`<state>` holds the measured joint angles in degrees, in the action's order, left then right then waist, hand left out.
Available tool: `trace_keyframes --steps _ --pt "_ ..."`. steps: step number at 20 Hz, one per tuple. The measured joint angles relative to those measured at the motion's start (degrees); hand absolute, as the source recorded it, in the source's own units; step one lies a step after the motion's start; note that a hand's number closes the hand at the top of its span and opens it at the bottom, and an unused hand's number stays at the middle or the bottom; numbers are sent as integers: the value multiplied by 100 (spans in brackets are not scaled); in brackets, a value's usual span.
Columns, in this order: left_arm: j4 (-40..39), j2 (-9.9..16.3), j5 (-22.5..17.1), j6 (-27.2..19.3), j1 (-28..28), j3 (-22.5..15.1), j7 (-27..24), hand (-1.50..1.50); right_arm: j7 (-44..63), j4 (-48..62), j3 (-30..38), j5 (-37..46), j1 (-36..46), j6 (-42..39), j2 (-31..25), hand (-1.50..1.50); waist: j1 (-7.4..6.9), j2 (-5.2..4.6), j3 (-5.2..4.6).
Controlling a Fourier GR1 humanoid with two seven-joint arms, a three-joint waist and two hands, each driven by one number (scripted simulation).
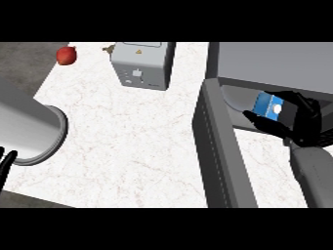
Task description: Pick up the milk, place it into the microwave and close the microwave
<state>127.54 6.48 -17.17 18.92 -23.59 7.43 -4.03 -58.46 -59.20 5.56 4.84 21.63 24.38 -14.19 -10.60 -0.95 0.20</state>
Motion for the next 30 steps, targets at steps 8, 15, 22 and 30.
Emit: trace_keyframes --steps 8,15,22,30 --pt "-51 24 120 46 197 -198 46 -150 31 87 -231 104 -140 -22 244 -150 -260 -94 0" --pt "-103 28 250 55 372 -365 94 -150 248 417 -291 88 139 16 443 -150 -298 -109 -10" --pt "-157 -36 416 -15 492 -524 154 -150 330 630 -332 150 315 64 476 -150 -200 -58 -16" --pt "-208 -159 628 -114 569 -743 202 -150 386 943 -450 235 548 11 460 -150 -56 -10 -13"
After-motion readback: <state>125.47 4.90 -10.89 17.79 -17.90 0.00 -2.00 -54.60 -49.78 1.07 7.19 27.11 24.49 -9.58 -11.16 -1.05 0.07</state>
